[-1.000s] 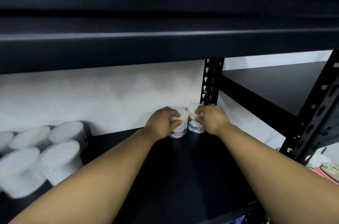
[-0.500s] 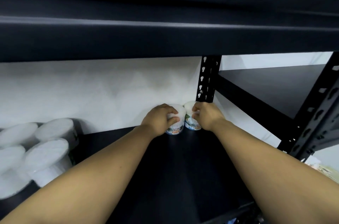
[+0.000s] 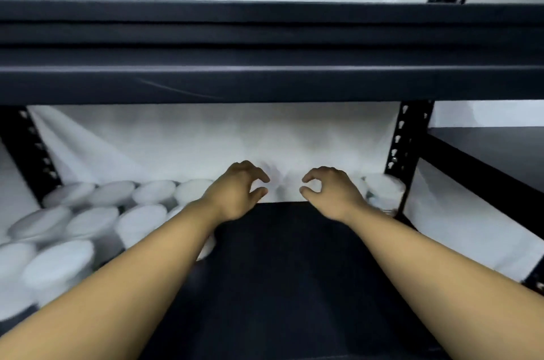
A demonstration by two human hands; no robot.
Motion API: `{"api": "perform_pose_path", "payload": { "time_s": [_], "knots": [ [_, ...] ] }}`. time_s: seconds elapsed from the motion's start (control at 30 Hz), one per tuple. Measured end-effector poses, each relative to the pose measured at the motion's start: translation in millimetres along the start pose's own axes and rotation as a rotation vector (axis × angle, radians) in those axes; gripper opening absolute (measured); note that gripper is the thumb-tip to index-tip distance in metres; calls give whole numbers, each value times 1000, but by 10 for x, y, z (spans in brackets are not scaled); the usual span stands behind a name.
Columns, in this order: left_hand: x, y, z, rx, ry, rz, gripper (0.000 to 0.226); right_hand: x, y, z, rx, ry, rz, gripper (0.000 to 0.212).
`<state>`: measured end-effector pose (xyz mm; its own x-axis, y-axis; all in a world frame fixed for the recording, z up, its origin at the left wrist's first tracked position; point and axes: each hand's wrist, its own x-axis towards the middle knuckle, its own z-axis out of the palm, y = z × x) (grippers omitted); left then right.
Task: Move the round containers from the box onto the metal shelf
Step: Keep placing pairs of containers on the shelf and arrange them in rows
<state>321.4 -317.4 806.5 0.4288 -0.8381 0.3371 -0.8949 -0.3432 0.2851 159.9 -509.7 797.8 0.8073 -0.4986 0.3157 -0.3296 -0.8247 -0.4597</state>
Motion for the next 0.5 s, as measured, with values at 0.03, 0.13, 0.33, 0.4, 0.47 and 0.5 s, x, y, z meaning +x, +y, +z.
{"api": "perform_pose_path", "payload": {
  "time_s": [0.03, 0.13, 0.33, 0.4, 0.47, 0.5],
  "knots": [
    [-129, -123, -99, 16, 7, -27, 29, 4, -149, 108, 29, -16, -24, 23],
    [-508, -451, -376, 68, 36, -103, 31, 5, -584, 420, 107, -56, -99, 16],
    [-1135, -962, -662, 145, 14, -269, 34, -31, -1301, 885, 207, -155, -229, 16],
    [-1279, -1060, -687, 162, -21, -294, 37, -52, -1471, 1008, 212, -154, -257, 21],
    [-1390, -1129, -696, 173, -58, -327, 43, -82, -1596, 1115, 194, -157, -264, 27],
    [-1432, -1164, -688, 176, -83, -335, 44, -102, -1641, 1164, 190, -171, -262, 29]
  ]
}}
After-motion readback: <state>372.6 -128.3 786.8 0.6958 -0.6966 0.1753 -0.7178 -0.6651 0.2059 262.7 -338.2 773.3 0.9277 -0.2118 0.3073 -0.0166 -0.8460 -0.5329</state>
